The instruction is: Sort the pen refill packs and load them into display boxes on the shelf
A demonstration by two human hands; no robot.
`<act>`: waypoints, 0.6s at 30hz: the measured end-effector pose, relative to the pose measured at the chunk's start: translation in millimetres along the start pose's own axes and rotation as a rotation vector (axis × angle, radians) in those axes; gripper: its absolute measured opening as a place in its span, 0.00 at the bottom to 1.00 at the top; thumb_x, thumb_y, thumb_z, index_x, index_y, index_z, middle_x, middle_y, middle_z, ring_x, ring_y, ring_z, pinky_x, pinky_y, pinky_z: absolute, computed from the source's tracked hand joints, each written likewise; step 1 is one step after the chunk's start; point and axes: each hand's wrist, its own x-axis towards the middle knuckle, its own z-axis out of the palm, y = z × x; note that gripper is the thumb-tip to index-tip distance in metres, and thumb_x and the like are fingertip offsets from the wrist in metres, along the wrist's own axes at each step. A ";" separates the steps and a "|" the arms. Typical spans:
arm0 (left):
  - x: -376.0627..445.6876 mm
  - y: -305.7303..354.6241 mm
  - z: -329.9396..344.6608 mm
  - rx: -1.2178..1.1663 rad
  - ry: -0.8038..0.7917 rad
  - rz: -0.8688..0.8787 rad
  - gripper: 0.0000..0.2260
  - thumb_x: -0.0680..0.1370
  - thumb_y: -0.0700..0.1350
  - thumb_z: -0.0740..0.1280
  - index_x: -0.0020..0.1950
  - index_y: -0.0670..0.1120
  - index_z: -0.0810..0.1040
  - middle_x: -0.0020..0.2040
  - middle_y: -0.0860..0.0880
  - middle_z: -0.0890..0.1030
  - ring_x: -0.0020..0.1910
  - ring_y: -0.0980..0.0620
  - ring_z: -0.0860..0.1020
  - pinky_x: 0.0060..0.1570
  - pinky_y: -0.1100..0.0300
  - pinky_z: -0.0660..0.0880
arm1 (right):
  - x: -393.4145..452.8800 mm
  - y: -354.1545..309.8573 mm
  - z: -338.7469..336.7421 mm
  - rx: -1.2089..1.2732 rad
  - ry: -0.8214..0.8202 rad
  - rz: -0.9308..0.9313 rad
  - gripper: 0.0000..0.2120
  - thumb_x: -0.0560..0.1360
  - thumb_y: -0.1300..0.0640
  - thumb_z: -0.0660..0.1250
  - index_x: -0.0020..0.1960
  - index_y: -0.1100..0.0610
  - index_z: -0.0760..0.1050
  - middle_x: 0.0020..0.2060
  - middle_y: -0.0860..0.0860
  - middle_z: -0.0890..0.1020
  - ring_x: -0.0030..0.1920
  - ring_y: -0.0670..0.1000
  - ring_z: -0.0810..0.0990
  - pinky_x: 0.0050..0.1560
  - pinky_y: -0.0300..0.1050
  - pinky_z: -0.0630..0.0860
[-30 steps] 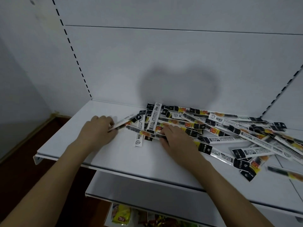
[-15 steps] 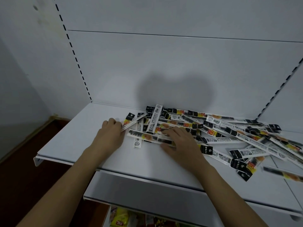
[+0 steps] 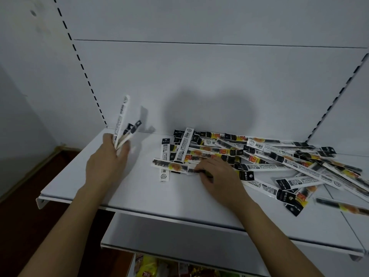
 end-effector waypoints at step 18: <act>-37.6 62.1 70.2 0.028 -0.291 0.614 0.36 0.72 0.76 0.52 0.77 0.60 0.61 0.73 0.50 0.66 0.73 0.47 0.60 0.70 0.36 0.60 | 0.3 9.1 -33.6 0.224 0.560 0.401 0.14 0.80 0.52 0.56 0.60 0.55 0.75 0.53 0.47 0.77 0.56 0.49 0.73 0.54 0.47 0.73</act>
